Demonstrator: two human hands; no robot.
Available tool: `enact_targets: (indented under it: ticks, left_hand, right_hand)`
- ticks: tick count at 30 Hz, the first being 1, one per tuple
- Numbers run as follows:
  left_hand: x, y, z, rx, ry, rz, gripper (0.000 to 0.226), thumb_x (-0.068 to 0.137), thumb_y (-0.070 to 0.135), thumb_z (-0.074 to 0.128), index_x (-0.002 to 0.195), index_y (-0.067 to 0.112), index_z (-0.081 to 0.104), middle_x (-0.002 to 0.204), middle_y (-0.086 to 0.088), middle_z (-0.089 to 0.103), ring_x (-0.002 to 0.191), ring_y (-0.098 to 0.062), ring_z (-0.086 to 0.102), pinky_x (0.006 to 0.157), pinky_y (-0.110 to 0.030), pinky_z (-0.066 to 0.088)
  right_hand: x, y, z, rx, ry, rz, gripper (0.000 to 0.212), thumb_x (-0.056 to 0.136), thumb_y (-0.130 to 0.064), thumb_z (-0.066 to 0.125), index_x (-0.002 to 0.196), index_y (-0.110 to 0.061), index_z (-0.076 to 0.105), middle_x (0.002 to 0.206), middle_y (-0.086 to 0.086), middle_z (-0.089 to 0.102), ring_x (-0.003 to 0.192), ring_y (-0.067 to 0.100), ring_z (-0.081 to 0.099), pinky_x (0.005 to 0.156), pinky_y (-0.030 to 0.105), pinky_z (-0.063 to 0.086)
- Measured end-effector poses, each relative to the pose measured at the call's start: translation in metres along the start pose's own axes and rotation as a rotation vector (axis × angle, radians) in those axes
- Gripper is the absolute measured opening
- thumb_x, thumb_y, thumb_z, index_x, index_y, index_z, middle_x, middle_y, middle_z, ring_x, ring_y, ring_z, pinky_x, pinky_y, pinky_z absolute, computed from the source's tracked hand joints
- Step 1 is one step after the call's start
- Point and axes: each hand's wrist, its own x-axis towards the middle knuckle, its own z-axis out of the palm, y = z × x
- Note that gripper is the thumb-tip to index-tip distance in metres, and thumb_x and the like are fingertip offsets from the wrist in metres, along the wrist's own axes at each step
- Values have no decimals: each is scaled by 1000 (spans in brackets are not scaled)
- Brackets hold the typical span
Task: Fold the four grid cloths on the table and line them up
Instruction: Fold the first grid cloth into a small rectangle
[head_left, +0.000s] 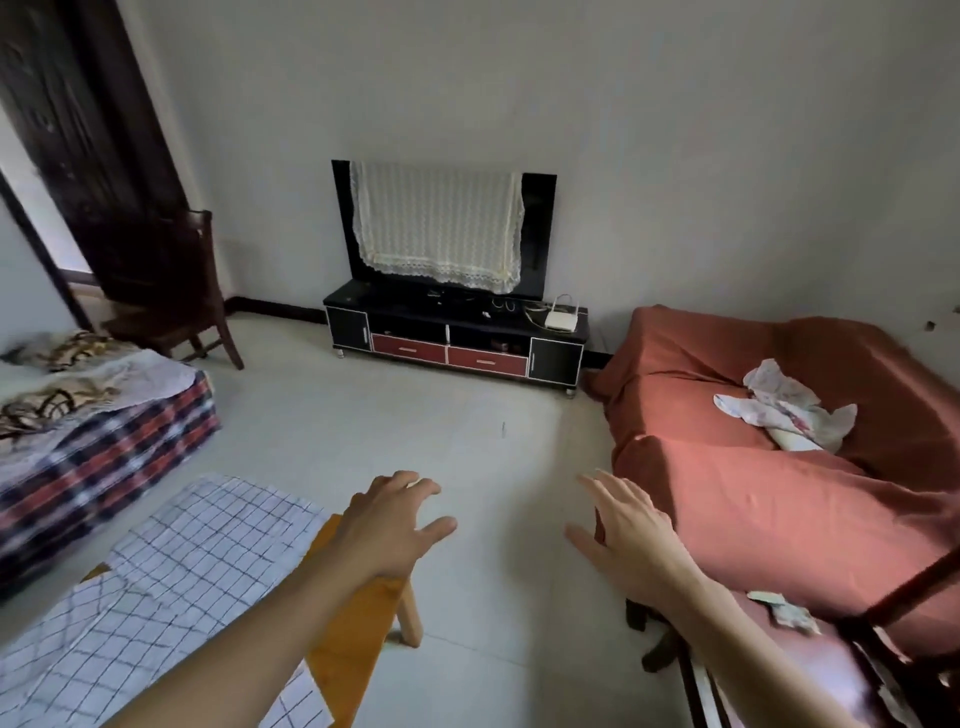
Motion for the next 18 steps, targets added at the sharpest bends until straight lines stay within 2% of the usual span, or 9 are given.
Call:
enact_targets:
  ticks: [2, 5, 9, 18]
  left_hand:
    - [21, -2, -2, -19, 22, -57, 58, 93, 65, 44, 143, 37, 42, 156, 12, 31, 141, -14, 29, 111, -39, 33]
    - [49, -14, -1, -45, 31, -143, 57, 93, 64, 45, 143, 36, 42, 157, 11, 30, 142, -15, 28, 110, -40, 32]
    - [88, -43, 2, -71, 56, -219, 59, 92, 65, 45, 143, 35, 43, 155, 10, 32, 141, -16, 30, 110, -41, 35]
    - [181, -138, -1, -287, 216, -457, 61, 93, 65, 46, 144, 30, 43, 152, 6, 39, 136, -19, 37, 107, -41, 40]
  right_hand:
    - [36, 7, -1, 60, -14, -31, 69, 88, -68, 41, 148, -34, 28, 155, -9, 28, 144, 19, 21, 106, 47, 36]
    - [90, 8, 7, 93, -50, -114, 71, 87, -71, 36, 147, -35, 28, 156, -8, 27, 145, 20, 20, 109, 49, 34]
    - [156, -3, 24, 67, -108, -197, 66, 93, -63, 41, 150, -33, 26, 159, -6, 23, 147, 19, 15, 111, 47, 29]
    - [328, -64, 67, -28, -243, -402, 68, 91, -67, 36, 150, -34, 25, 159, -6, 23, 147, 19, 17, 116, 46, 26]
